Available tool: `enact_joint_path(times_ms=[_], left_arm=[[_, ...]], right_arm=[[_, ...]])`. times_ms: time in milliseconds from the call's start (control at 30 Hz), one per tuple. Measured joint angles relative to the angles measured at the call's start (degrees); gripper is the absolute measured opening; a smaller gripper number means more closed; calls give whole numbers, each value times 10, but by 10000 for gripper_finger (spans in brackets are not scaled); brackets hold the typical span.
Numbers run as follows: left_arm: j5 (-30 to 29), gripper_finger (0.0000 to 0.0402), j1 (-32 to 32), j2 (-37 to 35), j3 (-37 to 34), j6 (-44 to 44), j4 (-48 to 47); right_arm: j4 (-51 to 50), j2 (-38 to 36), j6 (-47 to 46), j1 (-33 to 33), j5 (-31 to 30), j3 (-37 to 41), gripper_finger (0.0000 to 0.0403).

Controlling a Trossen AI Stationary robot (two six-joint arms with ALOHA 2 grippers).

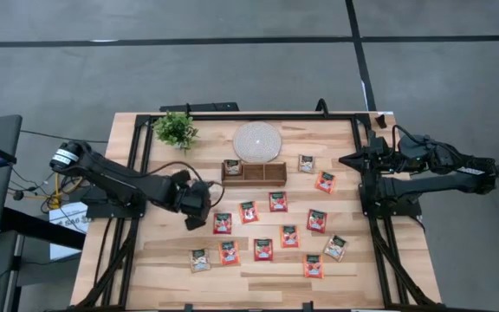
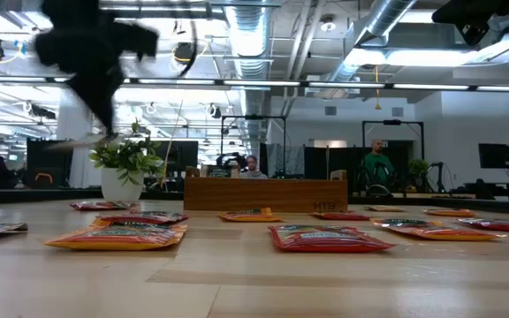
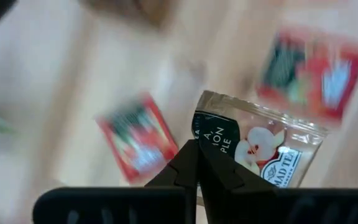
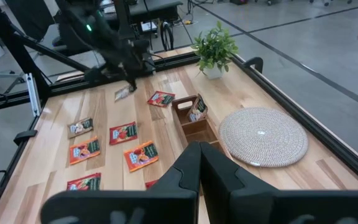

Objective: Pick & Place Tea
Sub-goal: Put the brown tea bag into the left of the wooden organizer

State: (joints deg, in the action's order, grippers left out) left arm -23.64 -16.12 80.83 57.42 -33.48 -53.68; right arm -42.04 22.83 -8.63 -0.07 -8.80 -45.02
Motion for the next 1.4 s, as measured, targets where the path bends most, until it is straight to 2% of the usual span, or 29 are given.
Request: enact_joint_path(times_ms=[133,233,367,533,667,767,867,1033,1400], left_arm=[[-154,0,0,-1,56,66,18],[-245,0,6,-1,65,156,92],[-308,0,31,20,65,285,214],[-361,0,69,96,65,446,315],[-420,0,94,161,65,507,349],[-470,0,111,199,65,506,363],[-479,0,119,221,64,500,372],[-444,0,120,232,64,454,387],[-419,0,120,241,64,389,386]], right_arm=[[0,0,0,0,0,0,0],[0,0,0,0,0,0,0],[0,0,0,0,0,0,0],[1,0,0,0,0,0,0],[1,0,-4,0,0,0,0],[1,0,-4,0,0,0,0],[1,0,-4,0,0,0,0],[1,0,-4,0,0,0,0],[0,0,-5,0,-2,0,0]])
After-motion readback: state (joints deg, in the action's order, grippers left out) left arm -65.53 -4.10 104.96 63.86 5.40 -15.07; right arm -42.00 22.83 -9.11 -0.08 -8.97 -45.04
